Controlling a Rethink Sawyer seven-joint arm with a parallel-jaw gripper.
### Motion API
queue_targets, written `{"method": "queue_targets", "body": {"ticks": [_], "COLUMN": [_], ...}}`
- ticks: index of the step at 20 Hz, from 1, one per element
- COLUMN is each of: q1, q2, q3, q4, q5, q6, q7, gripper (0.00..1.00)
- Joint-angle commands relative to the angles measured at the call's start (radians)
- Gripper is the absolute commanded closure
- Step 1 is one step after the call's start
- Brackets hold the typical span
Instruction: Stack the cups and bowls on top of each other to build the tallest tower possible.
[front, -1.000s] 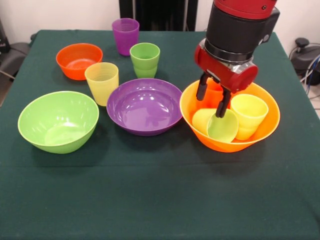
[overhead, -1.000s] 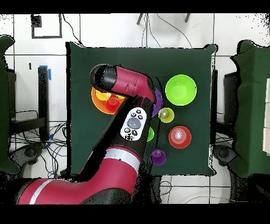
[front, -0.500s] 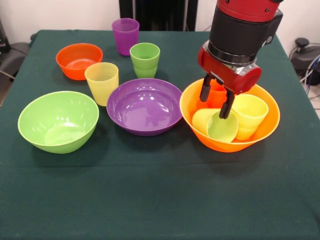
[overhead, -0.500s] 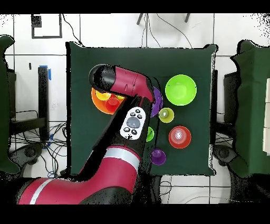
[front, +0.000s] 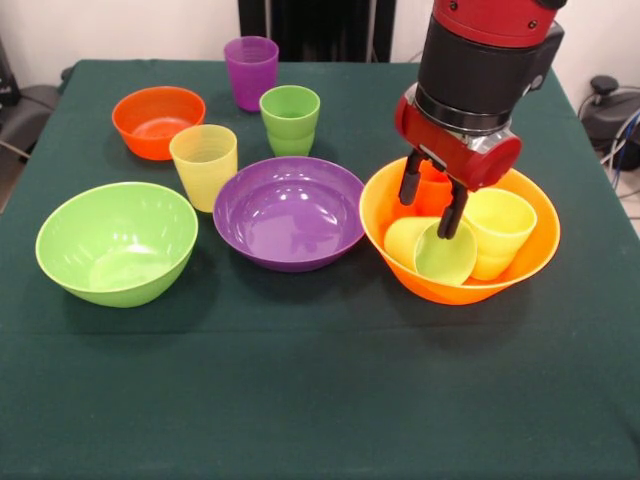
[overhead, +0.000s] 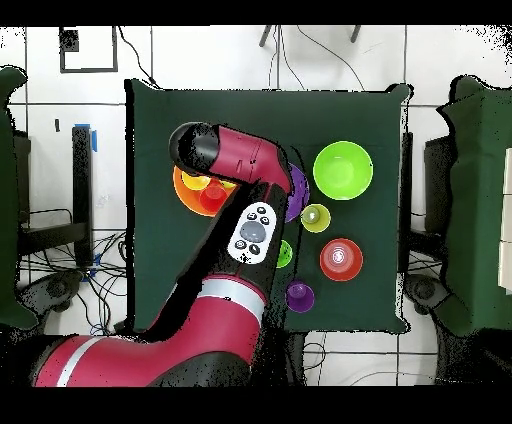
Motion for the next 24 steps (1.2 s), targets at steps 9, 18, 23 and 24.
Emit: {"method": "queue_targets", "body": {"ticks": [9,18,23,24], "q1": [-0.008,-0.011,-0.016,-0.017], "q2": [0.082,0.086,0.080,0.078], "q3": [0.111,0.112,0.119,0.118], "q4": [0.020,0.025,0.026,0.025], "q5": [-0.078,-0.078,-0.076,-0.077], "q6": [-0.077,-0.085,-0.059,-0.049], "q7": [-0.004,-0.010,-0.022,-0.025], "gripper": [0.00,0.00,0.00,0.00]}}
